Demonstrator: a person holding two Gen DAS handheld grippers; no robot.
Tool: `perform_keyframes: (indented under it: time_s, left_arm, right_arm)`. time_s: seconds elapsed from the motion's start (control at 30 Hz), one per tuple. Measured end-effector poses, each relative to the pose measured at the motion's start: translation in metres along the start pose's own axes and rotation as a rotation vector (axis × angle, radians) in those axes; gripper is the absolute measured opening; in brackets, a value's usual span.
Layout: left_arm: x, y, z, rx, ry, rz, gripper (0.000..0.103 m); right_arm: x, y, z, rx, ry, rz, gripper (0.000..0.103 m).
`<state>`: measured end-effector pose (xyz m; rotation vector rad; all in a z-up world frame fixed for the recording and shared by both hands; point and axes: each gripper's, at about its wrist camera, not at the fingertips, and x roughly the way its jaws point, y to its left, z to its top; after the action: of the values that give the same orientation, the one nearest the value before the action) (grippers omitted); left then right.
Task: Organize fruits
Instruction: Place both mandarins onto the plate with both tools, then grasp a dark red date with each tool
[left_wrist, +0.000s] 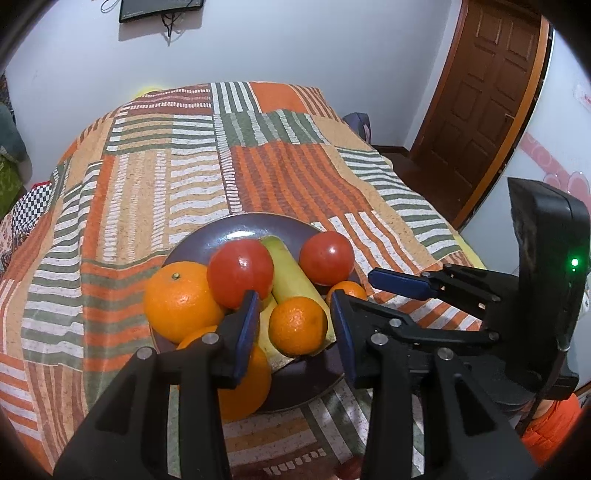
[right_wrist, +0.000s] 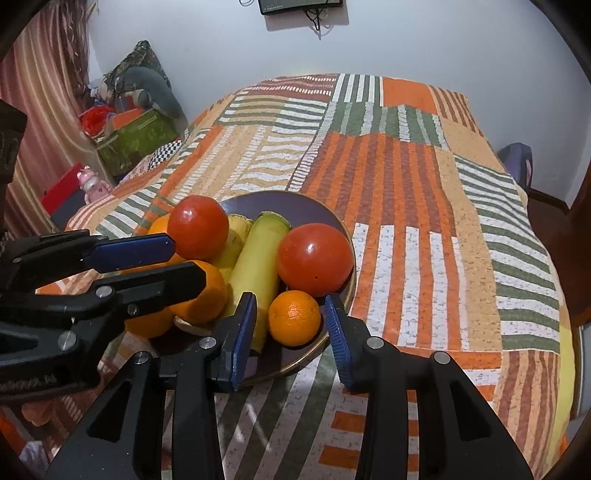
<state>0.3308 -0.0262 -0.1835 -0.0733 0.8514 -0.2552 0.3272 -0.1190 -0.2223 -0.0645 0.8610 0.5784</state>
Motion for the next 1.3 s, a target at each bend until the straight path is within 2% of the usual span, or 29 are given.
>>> perform_keyframes:
  time_s: [0.3, 0.47, 0.7, 0.8, 1.03, 1.3]
  left_arm:
    - [-0.050, -0.001, -0.003, 0.020, -0.067, 0.043, 0.040]
    - [-0.082, 0.004, -0.014, 0.026, -0.092, 0.084, 0.040]
    - [-0.112, 0.014, -0.038, 0.014, -0.092, 0.117, 0.040]
    - [-0.121, 0.018, -0.052, 0.009, -0.080, 0.132, 0.042]
    - [-0.117, 0.026, -0.087, -0.014, -0.010, 0.135, 0.046]
    - [-0.084, 0.025, -0.114, -0.024, 0.085, 0.097, 0.046]
  right_arm:
    - [-0.037, 0.009, 0.002, -0.008, -0.052, -0.005, 0.037]
    - [-0.062, 0.023, 0.001, -0.025, -0.091, -0.019, 0.042]
    - [-0.092, 0.046, -0.009, -0.055, -0.125, -0.018, 0.043]
    - [-0.096, 0.056, -0.016, -0.065, -0.129, -0.023, 0.048]
    - [-0.086, 0.073, -0.038, -0.070, -0.082, -0.016, 0.048]
    - [-0.053, 0.077, -0.063, -0.053, 0.023, 0.010, 0.048]
